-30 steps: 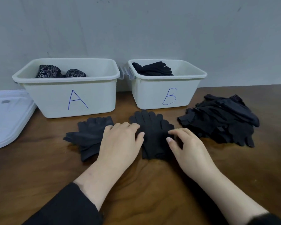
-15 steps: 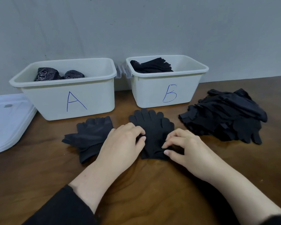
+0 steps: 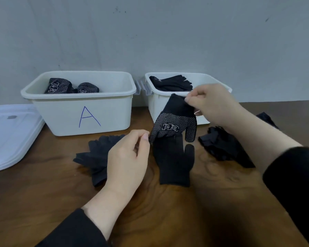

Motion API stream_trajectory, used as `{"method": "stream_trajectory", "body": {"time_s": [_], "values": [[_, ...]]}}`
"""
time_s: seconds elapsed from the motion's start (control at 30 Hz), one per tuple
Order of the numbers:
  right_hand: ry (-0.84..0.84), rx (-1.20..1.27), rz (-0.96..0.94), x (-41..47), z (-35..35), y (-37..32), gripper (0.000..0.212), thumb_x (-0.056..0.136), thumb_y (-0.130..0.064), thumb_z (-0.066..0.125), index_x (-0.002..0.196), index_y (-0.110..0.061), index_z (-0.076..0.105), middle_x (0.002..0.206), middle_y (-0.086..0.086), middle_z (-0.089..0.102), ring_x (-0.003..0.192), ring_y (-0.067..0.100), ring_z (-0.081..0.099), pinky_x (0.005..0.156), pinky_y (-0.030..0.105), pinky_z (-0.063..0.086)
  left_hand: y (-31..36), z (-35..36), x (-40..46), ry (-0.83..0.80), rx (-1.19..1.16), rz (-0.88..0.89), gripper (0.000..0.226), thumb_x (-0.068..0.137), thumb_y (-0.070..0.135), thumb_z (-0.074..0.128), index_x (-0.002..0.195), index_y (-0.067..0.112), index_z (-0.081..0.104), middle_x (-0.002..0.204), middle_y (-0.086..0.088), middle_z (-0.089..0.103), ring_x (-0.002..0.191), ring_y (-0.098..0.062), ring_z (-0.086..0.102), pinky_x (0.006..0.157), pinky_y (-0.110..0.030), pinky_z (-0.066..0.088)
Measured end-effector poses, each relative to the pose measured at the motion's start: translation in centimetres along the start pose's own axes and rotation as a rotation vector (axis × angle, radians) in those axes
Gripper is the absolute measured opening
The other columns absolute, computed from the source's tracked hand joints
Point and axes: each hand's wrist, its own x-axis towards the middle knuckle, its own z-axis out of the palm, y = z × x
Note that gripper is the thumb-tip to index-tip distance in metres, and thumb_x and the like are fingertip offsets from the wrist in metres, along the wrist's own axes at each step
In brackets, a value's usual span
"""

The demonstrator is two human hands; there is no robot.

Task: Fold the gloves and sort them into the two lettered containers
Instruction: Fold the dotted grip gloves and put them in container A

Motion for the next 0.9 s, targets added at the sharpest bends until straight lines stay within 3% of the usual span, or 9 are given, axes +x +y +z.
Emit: {"method": "stream_trajectory", "body": {"time_s": [0.13,0.2,0.27,0.33,0.43,0.53,0.7,0.8,0.9], "values": [[0.055,-0.035,-0.007,2.3,-1.2,-1.9,0.017,0.073,-0.043,0.063,0.077,-0.030,0.072,0.070,-0.003,0.072,0.077,0.029,0.072,0.080,0.054,0.060,-0.2,-0.1,0.1,0.008,-0.006,0.003,0.023,0.098,0.032,0.048,0.104,0.027,0.070,0.079,0.020,0.064,0.081,-0.003,0.062,0.070,-0.004,0.043],[0.092,-0.042,-0.044,1.9,-1.4,-2.2,0.012,0.080,-0.039,0.065,0.078,-0.029,0.071,0.074,0.001,0.073,0.078,0.030,0.070,0.082,0.051,0.060,-0.3,0.0,0.2,0.023,-0.011,0.003,0.019,0.099,0.028,0.050,0.102,0.027,0.069,0.077,0.020,0.063,0.078,-0.004,0.061,0.069,-0.006,0.043],[0.102,-0.038,-0.079,-0.1,-1.0,-1.9,0.012,0.091,-0.031,0.067,0.080,-0.025,0.070,0.078,0.000,0.072,0.069,0.022,0.066,0.073,0.031,0.059,-0.3,-0.1,0.2,0.036,-0.024,0.013,0.018,0.099,0.026,0.051,0.100,0.026,0.069,0.076,0.020,0.062,0.075,-0.005,0.060,0.068,-0.008,0.043],[0.011,-0.112,-0.106,-3.9,0.7,-0.5,0.011,0.095,-0.028,0.066,0.084,-0.027,0.069,0.075,-0.017,0.069,0.061,0.000,0.058,0.058,0.009,0.042,-0.3,-0.1,0.1,0.027,-0.016,0.034,0.022,0.099,0.029,0.048,0.102,0.026,0.070,0.078,0.021,0.062,0.078,-0.003,0.061,0.070,-0.009,0.046],[-0.222,-0.254,-0.094,-10.4,4.8,3.4,0.005,0.094,-0.040,0.067,0.096,-0.036,0.070,0.091,-0.029,0.064,0.088,-0.011,0.057,0.081,0.012,0.046,-0.6,0.1,0.1,-0.018,0.056,0.074,0.026,0.101,0.033,0.044,0.100,0.025,0.069,0.078,0.015,0.064,0.077,-0.007,0.060,0.067,-0.018,0.049],[-0.223,-0.235,-0.107,-13.7,7.1,6.1,0.030,0.094,-0.055,0.054,0.112,-0.038,0.071,0.119,-0.032,0.053,0.119,-0.009,0.046,0.106,0.024,0.040,-0.9,0.7,0.3,-0.232,0.223,0.093,0.030,0.099,0.039,0.040,0.097,0.027,0.067,0.082,0.012,0.063,0.077,-0.009,0.057,0.069,-0.030,0.051],[0.012,-0.139,-0.015,-13.2,6.8,6.9,0.033,0.097,-0.046,0.052,0.117,-0.029,0.071,0.127,-0.024,0.054,0.121,-0.001,0.051,0.103,0.027,0.046,-1.1,1.5,-0.2,-0.547,0.573,0.162,0.033,0.101,0.050,0.041,0.114,0.035,0.068,0.107,0.014,0.061,0.097,-0.010,0.054,0.088,-0.033,0.042],[-0.023,-0.230,0.065,-12.9,7.1,7.4,0.038,0.098,-0.046,0.055,0.132,-0.031,0.062,0.142,-0.018,0.048,0.130,0.009,0.049,0.107,0.032,0.044,-0.8,1.4,-0.1,-0.533,0.584,0.131,0.036,0.101,0.050,0.039,0.123,0.035,0.063,0.115,0.014,0.062,0.103,-0.010,0.056,0.093,-0.033,0.042],[-0.024,-0.207,0.095,-12.2,7.3,7.5,0.043,0.099,-0.041,0.059,0.139,-0.030,0.056,0.148,-0.015,0.047,0.135,0.009,0.045,0.105,0.021,0.037,-0.9,1.5,0.0,-0.487,0.678,0.087,0.041,0.102,0.051,0.036,0.135,0.034,0.054,0.120,0.012,0.065,0.109,-0.012,0.058,0.096,-0.035,0.040]]}}
